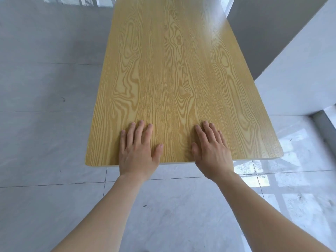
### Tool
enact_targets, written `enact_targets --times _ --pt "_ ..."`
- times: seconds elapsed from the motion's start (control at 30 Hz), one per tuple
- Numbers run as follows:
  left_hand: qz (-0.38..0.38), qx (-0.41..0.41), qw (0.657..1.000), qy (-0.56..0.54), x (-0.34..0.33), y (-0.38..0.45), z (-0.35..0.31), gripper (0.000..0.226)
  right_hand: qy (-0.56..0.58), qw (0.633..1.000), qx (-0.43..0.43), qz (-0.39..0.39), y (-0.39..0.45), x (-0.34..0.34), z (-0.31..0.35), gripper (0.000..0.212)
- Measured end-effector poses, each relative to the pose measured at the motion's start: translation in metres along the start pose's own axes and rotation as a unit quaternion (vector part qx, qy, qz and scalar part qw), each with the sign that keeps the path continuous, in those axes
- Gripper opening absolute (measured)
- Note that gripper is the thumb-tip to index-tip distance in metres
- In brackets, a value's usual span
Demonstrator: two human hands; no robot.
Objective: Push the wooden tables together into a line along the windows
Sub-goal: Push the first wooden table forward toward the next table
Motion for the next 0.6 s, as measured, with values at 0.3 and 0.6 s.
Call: enact_targets --times 0.3,0.6 --pt "0.231 0.018 0.972 0.033 0.067 -0.013 -0.016 0.07 -0.008 0.955 -0.035 0.294 -0.02 0.074 0.017 0.058" --pt "0.241 0.043 0.968 0.048 0.207 -0.058 -0.037 0.071 0.001 0.954 -0.018 0.298 -0.055 0.199 0.038 0.062"
Point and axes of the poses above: each hand's wrist, its own y-axis towards the middle knuckle, its own x-axis out of the back of the hand, z = x × y, the point moved 5 cm from there along y, towards the middle knuckle, and after that the axes turned 1 degree about -y, right-handed, at the moved point
